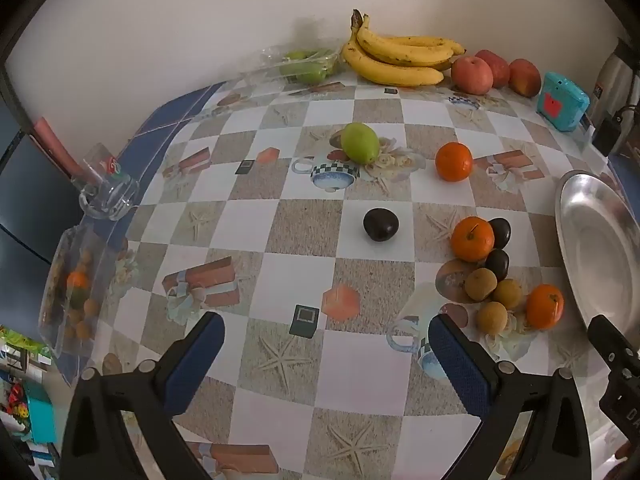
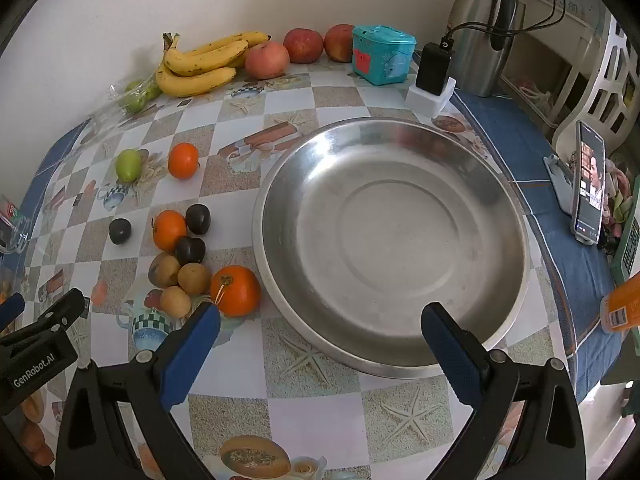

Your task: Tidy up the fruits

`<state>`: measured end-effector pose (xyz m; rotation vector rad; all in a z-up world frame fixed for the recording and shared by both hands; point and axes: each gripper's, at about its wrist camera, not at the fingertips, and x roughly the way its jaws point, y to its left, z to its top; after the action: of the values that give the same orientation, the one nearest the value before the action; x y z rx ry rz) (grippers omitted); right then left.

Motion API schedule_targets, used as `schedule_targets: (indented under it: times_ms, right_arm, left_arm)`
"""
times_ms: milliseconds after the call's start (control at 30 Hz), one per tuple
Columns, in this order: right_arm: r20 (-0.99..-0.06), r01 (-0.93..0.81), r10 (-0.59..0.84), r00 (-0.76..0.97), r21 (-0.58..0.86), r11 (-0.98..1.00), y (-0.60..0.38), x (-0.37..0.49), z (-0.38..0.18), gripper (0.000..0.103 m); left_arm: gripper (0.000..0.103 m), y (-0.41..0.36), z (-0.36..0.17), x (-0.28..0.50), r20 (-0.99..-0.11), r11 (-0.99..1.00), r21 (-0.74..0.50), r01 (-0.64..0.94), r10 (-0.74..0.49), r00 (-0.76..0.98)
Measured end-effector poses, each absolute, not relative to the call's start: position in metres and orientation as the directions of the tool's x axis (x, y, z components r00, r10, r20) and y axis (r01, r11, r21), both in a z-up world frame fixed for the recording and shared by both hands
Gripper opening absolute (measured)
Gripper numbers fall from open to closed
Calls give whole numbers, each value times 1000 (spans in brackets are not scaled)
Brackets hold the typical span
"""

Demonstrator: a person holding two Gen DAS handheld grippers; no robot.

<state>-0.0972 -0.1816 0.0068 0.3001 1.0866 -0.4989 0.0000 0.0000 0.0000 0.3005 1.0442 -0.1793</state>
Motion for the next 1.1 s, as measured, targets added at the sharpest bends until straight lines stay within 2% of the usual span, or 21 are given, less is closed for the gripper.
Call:
schedule_targets:
  times_ms: [1100]
  right_arm:
    - [-899,526,-232,372,-2,851,-180,-98,9,101]
  left_arm:
    - [103,5,-3,0,-877,949,151,277,0,480]
